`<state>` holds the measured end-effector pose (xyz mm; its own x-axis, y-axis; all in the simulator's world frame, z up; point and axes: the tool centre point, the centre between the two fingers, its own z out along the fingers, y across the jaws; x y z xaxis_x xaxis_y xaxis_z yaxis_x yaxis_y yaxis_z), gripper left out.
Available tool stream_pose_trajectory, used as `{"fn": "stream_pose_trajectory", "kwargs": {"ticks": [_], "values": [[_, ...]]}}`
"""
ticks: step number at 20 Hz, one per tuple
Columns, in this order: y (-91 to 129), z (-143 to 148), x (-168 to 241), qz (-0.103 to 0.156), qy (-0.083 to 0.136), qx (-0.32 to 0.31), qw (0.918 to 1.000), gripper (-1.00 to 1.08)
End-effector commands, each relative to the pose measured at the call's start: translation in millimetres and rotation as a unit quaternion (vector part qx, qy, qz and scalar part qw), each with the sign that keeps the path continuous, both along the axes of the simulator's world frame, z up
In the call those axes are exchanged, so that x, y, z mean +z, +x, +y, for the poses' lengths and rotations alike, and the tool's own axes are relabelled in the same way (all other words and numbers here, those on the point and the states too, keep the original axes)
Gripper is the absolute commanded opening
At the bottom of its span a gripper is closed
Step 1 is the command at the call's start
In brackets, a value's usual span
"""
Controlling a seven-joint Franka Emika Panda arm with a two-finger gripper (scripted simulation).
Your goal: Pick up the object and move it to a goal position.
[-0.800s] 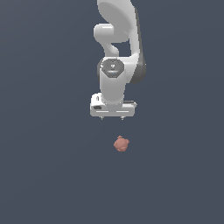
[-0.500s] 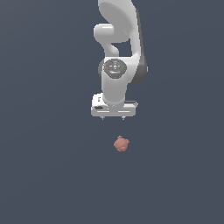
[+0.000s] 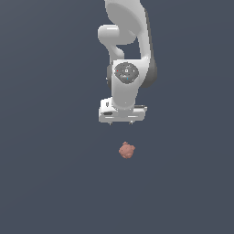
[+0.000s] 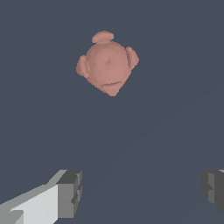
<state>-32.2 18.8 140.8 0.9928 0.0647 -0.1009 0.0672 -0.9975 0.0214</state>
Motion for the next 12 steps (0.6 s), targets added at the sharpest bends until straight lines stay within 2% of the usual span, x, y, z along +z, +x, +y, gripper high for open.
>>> {"fn": "stream_pose_trajectory", "kwargs": {"ticks": [1, 12], "values": [[0.5, 0.0, -0.2, 0.0, 0.0, -0.001, 1.0, 1.0], [20.7, 5.3, -8.6, -0.011, -0.001, -0.059, 0.9982, 1.0]]}}
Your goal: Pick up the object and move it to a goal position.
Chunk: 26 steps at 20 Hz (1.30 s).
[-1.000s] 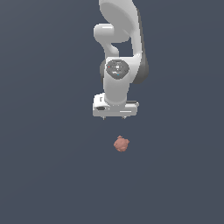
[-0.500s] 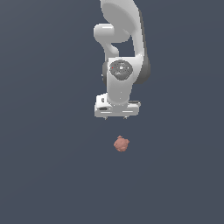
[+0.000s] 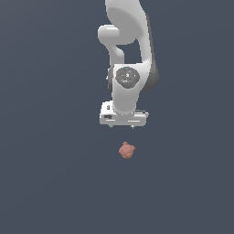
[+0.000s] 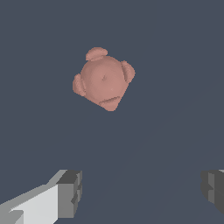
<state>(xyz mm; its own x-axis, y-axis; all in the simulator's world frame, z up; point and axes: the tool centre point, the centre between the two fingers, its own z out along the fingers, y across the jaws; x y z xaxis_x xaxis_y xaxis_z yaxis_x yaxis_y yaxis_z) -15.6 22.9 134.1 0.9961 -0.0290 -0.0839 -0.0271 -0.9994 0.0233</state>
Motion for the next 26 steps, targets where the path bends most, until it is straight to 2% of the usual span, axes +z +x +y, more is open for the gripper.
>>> {"fn": "stream_pose_trajectory", "kwargs": {"ticks": [1, 7, 15, 21, 26], "values": [[7.2, 2.0, -3.3, -0.004, 0.0, -0.021, 0.9998, 1.0], [30.5, 8.6, -14.4, -0.016, -0.001, -0.09, 0.9959, 1.0], [61.4, 18.7, -31.7, -0.032, -0.001, -0.185, 0.9822, 1.0], [74.9, 23.9, -40.2, -0.04, -0.001, -0.229, 0.9727, 1.0], [80.4, 26.1, -43.9, -0.043, 0.0, -0.246, 0.9682, 1.0]]}}
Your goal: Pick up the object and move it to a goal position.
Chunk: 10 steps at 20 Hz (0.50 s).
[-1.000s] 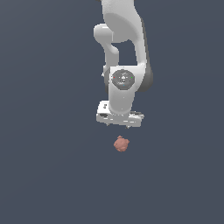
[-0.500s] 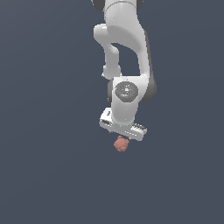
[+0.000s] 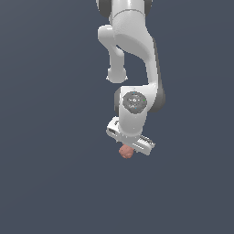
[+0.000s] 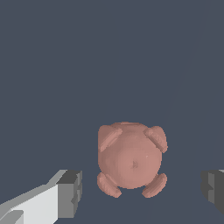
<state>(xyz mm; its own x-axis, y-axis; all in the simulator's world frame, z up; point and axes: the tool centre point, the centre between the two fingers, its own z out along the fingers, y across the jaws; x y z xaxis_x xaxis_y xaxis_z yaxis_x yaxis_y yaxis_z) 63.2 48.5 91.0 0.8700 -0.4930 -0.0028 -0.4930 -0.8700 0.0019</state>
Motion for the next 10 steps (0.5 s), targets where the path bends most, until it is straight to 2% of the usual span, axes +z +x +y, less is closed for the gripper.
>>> {"fn": "stream_pose_trajectory", "kwargs": {"ticks": [1, 10], "values": [[2.2, 0.7, -1.1, -0.001, 0.0, -0.007, 1.0, 1.0], [1.7, 0.7, -15.3, -0.001, 0.0, -0.007, 1.0, 1.0]]}}
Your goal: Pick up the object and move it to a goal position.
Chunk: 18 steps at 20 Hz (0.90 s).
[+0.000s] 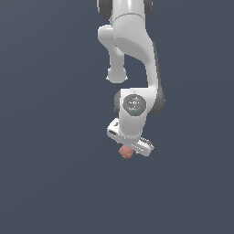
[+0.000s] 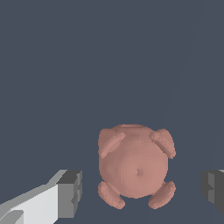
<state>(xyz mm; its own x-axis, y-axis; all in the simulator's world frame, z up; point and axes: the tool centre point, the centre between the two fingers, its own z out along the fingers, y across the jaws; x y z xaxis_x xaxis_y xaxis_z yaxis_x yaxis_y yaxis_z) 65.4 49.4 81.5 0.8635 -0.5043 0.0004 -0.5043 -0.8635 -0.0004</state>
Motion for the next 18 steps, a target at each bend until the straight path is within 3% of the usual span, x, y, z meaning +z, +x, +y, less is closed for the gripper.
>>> {"fn": "stream_pose_trajectory", "kwargs": {"ticks": [1, 12, 13, 18], "values": [[-0.7, 0.2, -10.9, 0.001, 0.0, 0.0, 1.0, 1.0], [0.3, 0.2, -42.1, 0.0, 0.0, -0.002, 1.0, 1.0], [0.3, 0.2, -42.1, 0.0, 0.0, -0.002, 1.0, -1.0], [0.3, 0.2, -42.1, 0.0, 0.0, -0.002, 1.0, -1.0]]}}
